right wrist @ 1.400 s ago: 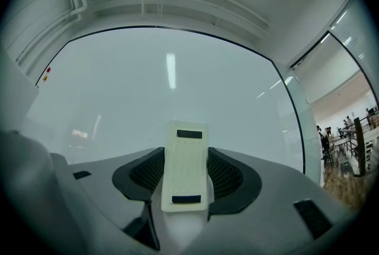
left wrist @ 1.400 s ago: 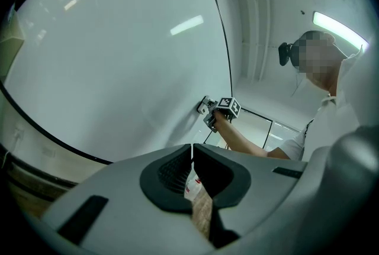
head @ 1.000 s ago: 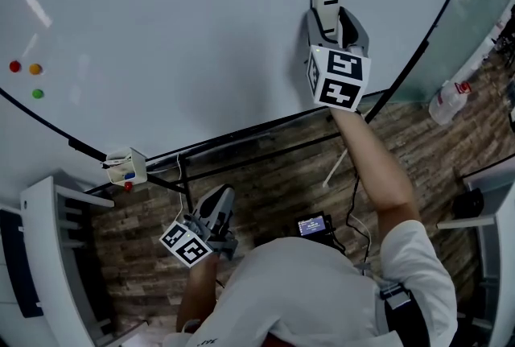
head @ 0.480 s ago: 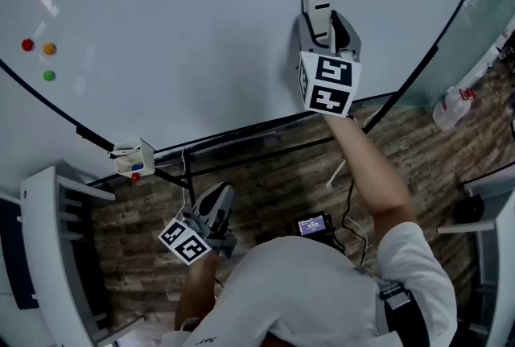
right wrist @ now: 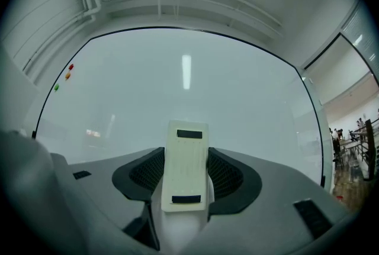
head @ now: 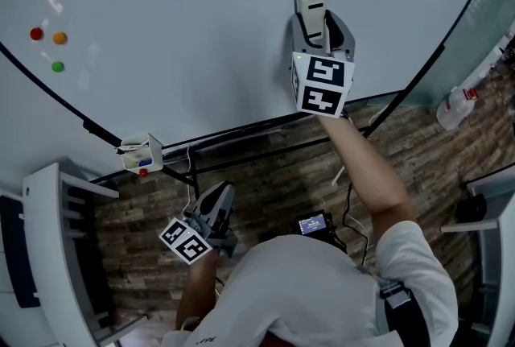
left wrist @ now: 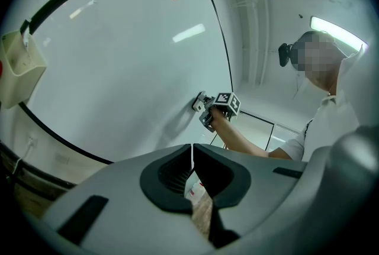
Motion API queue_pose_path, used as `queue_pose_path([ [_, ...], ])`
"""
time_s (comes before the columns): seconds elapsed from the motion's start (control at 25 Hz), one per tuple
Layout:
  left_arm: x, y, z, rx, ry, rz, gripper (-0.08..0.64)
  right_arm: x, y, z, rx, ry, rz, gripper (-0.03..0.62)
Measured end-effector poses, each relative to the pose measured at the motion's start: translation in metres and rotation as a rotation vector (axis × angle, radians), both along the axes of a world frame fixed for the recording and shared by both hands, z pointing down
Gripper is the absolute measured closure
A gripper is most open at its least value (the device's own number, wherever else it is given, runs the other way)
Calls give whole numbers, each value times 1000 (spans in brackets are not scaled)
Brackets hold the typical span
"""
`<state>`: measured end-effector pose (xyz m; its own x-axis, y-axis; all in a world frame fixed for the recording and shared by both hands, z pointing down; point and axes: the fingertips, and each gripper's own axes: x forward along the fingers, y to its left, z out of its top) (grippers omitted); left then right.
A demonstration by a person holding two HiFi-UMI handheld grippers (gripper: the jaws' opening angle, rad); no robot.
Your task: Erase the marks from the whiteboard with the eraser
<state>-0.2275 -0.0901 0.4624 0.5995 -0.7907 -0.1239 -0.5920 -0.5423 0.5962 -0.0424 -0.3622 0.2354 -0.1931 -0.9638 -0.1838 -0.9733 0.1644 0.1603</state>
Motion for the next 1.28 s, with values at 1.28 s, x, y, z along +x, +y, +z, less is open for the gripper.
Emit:
queue_pose_path([
  [1.28, -58, 13, 3, 12, 44, -88, 552, -165, 46, 19, -46, 76, -135, 347],
])
